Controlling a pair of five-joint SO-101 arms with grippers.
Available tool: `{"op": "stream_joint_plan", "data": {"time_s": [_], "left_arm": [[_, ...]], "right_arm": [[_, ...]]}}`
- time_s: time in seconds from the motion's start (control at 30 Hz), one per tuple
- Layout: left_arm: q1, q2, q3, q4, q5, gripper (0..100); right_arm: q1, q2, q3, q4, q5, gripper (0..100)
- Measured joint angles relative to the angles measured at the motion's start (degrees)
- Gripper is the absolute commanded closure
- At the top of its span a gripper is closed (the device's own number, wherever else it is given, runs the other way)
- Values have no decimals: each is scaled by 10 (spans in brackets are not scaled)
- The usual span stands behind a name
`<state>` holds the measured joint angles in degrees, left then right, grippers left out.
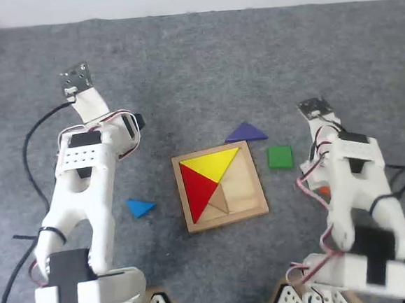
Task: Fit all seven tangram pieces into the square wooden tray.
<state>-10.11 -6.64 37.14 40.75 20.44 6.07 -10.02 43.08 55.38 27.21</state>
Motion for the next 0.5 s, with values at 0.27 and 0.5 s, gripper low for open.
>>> {"op": "stream_joint_plan", "data": {"time_s": [0.27,0.5], "left_arm": [[0,0,4,-2,0,763],[0,0,4,-2,0,763]], "right_arm": [[-134,-114,62,56,-2,686],[-130,-56,67,61,7,686]]}}
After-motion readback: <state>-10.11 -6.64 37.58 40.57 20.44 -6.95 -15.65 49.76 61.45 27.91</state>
